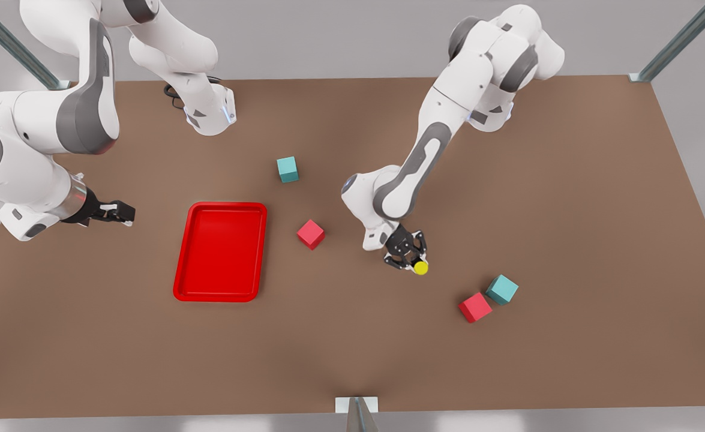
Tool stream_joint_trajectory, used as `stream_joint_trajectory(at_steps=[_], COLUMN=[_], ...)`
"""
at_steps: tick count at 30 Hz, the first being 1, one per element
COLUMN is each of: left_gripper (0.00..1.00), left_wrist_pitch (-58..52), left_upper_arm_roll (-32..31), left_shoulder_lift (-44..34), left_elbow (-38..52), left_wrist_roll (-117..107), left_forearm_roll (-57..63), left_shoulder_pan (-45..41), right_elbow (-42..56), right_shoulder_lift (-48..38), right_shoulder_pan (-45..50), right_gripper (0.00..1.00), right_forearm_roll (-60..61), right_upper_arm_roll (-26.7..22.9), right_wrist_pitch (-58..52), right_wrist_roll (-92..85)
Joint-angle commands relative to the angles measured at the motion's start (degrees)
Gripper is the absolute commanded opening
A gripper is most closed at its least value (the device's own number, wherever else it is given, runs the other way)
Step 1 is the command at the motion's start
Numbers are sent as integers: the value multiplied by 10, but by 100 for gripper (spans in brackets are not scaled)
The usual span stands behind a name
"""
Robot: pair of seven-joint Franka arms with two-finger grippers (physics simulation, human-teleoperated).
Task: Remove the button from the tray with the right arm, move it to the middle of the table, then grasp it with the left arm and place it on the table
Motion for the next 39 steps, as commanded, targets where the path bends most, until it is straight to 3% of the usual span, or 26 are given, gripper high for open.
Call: stream_joint_trajectory(at_steps=[1, 18, 22, 26, 34, 35, 36, 37, 39], left_gripper=[46, 46, 46, 46, 46, 49, 86, 100, 100], left_wrist_pitch=[-57, -49, -65, -97, -122, -122, -122, -122, -121], left_upper_arm_roll=[0, 1, 1, 0, 0, 0, 0, 0, 0], left_shoulder_lift=[3, 71, 71, 71, 92, 92, 95, 95, 96], left_elbow=[0, -7, -23, -27, -28, -27, -27, -27, -27], left_wrist_roll=[-648, -662, -597, -390, -305, -306, -305, -307, -311], left_forearm_roll=[49, 196, 223, 220, 220, 220, 220, 220, 220], left_shoulder_pan=[-5, -3, -3, -4, -3, -3, -2, -2, -2], right_elbow=[0, 0, 1, 0, 0, 1, 1, 0, 0], right_shoulder_lift=[-1, -1, -1, -1, -1, -1, -1, -1, -1], right_shoulder_pan=[0, -1, -1, -1, -2, -1, -1, -1, -1], right_gripper=[100, 100, 100, 100, 100, 100, 100, 100, 100], right_forearm_roll=[0, 0, 0, 0, 0, 0, 0, 0, 0], right_upper_arm_roll=[0, 0, 0, 0, 0, 0, 0, 0, 0], right_wrist_pitch=[0, 0, 0, 0, 0, 0, 0, 0, 0], right_wrist_roll=[-1, -1, -1, -1, -1, -1, -1, -1, -1])
